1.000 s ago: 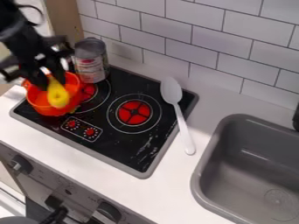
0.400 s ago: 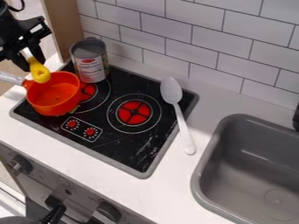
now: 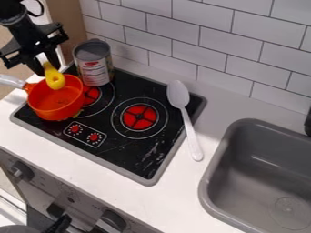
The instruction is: The toy knife was taken and placed in the toy cooking set.
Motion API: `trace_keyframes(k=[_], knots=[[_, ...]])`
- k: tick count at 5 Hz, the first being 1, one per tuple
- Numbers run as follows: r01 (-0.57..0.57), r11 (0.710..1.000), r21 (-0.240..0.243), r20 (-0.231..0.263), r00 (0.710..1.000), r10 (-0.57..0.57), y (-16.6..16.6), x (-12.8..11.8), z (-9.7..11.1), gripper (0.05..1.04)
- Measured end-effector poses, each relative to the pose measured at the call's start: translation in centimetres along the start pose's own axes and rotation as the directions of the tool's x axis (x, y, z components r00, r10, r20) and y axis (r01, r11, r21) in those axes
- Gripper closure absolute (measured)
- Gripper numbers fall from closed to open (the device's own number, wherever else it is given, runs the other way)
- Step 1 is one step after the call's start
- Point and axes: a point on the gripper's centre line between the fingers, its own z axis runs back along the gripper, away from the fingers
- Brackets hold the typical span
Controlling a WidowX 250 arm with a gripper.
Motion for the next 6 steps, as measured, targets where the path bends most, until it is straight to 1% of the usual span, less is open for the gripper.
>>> trace_keyframes(k=[1, 2, 4, 5, 6], knots=[[0.001, 1.000, 0.014, 0.022, 1.000, -0.002, -0.1, -0.4, -0.6, 0.785], [0.000, 1.000, 0.014, 0.037, 0.999, -0.001, 0.1, -0.5, -0.9, 0.749], [0.007, 1.000, 0.012, -0.007, 1.000, -0.007, 0.0, -1.0, -0.8, 0.216], [0.005, 1.000, 0.007, -0.049, 0.999, -0.005, 0.2, -1.5, -0.6, 0.083], [0.005, 1.000, -0.008, -0.079, 0.997, -0.006, 0.1, -1.7, 0.3, 0.084]])
